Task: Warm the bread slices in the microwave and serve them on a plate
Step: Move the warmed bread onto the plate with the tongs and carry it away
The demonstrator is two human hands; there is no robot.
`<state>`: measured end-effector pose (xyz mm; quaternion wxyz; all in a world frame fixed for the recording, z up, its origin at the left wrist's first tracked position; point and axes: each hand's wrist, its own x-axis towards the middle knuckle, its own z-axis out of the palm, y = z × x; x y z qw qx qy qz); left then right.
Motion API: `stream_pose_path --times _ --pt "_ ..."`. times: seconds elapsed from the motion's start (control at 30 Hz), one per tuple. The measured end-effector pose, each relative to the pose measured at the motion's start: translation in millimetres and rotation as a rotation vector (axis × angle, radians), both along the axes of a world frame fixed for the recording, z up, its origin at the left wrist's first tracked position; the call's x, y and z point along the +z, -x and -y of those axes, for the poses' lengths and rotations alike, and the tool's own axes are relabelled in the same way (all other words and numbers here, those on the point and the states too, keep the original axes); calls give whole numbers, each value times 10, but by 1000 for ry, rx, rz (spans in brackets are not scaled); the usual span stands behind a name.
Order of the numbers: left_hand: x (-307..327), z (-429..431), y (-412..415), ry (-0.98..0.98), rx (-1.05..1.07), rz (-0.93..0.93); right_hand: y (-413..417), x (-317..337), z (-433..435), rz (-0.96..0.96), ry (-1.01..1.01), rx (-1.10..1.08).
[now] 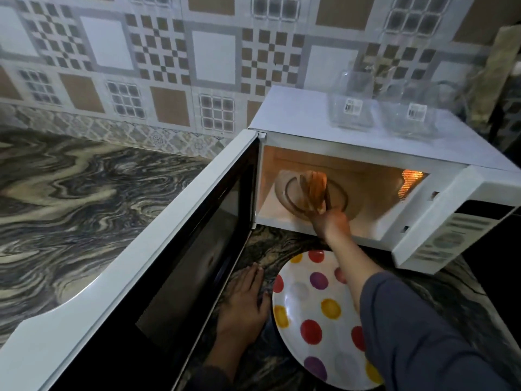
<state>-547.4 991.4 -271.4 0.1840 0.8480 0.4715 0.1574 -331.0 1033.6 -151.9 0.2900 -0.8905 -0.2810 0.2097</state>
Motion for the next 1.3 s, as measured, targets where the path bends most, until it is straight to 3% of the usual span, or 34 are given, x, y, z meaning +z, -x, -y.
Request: stream_pose_path --times 0.67,1.07,1.3 --pt "8 8 1 -69 8 -1 34 -26 325 89 -2 -39" --pt "21 15 -22 -76 -8 -33 546 -337 1508 49 -197 -55" --pt "43 43 -22 -61 -49 -83 789 -597 2169 95 -32 -51"
